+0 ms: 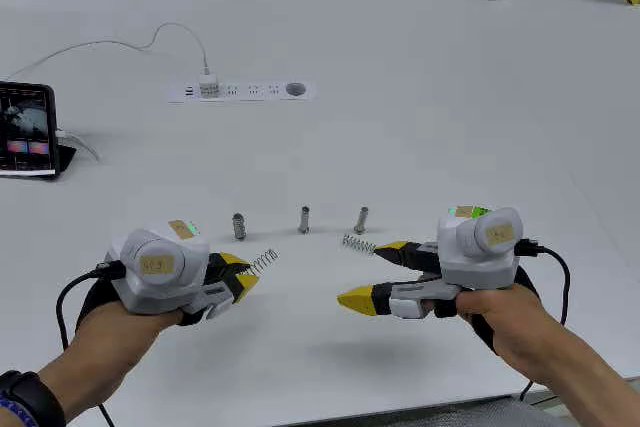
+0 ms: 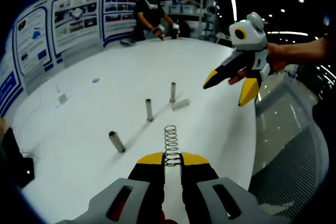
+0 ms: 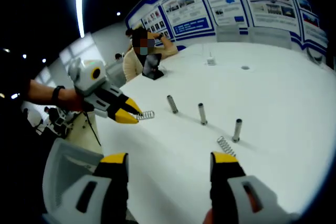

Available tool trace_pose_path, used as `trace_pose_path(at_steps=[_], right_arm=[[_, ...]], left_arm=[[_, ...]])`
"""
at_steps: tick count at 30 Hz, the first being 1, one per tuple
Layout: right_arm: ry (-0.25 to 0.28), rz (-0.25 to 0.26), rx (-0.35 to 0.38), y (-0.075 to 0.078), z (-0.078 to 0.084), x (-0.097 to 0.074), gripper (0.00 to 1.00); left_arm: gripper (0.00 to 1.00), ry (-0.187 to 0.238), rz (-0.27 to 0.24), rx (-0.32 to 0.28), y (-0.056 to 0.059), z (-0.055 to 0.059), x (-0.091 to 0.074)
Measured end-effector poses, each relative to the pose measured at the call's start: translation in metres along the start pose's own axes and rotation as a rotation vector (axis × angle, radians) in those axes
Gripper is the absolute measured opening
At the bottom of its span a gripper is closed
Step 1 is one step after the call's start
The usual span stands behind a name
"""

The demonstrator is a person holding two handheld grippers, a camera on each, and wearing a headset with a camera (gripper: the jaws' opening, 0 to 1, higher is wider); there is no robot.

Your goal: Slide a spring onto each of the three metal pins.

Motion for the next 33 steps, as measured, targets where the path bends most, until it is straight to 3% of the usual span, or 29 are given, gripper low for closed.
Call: trace_pose_path(at_steps=[11, 23, 33], right_arm=[[0.038, -0.053, 0.033, -0.004, -0.008, 0.011, 0.59], [0.105, -0.132, 0.089, -0.011, -0.019, 0.019, 0.43], [0.107, -0.191, 0.127, -0.016, -0.018, 0.024, 0.32]], left_arm=[[0.1, 0.033, 0.053, 0.053, 0.017, -0.015, -0.003], [0.1, 0.067, 0.098, 0.093, 0.034, -0.03, -0.001], [0.1, 0.086, 0.129, 0.115, 0.045, -0.038, -0.002]])
Point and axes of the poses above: the centre of the closed fingertips' face, and the gripper's own axes: x roughly forward along the fingers, y roughly to its right, z roughly out of its underside, the point moved 8 cm from there along -x, roughly backward along the fingers, and after that the axes turned 14 degrees about -z, right-handed, at the moved point
